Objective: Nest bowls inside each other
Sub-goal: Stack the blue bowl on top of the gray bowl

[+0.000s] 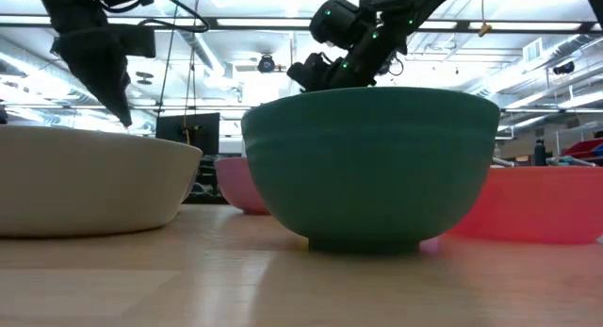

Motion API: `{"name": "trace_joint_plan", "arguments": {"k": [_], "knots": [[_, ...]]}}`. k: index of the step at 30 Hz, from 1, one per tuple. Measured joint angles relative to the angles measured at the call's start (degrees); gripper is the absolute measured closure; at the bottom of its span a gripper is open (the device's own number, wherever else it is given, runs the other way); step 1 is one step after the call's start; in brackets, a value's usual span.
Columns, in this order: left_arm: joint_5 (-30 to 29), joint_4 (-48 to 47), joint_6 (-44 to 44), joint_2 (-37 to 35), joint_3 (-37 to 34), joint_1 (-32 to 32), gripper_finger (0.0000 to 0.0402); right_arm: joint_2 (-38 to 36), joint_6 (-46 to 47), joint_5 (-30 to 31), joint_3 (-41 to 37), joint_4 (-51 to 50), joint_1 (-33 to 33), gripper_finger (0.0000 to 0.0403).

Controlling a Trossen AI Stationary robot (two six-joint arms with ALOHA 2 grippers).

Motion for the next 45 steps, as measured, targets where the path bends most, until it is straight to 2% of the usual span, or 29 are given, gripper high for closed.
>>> {"name": "trace_joint_plan", "arguments": {"k": [3, 8, 16, 23, 40, 45], "knots": [[2.6, -0.6, 1.8, 0.0, 0.0, 0.0, 0.0238, -0.8, -0.7, -0.1, 0.0, -0.1, 0.2, 0.0193], [10.6, -1.7, 5.7, 0.0, 0.0, -1.3, 0.0238, -1.8, -1.9, -0.2, 0.0, -1.0, 1.3, 0.0194], [13.5, -3.9, 8.5, 0.0, 0.0, -5.7, 0.0238, -1.8, -2.0, -0.3, 0.0, -4.9, 3.5, 0.0195], [9.9, -5.7, 7.3, 1.6, -0.3, -8.5, 0.0238, -1.8, -2.0, -0.3, 0.0, -5.3, 5.3, 0.0196], [8.9, -5.9, 5.2, 14.2, -2.6, -9.0, 0.0239, -1.8, -1.7, -0.3, 0.0, -5.6, 8.4, 0.0197], [9.1, -5.9, 5.2, 15.8, -2.6, -9.0, 0.0239, -1.8, -1.7, -0.3, 0.0, -5.6, 8.4, 0.0199]]}}
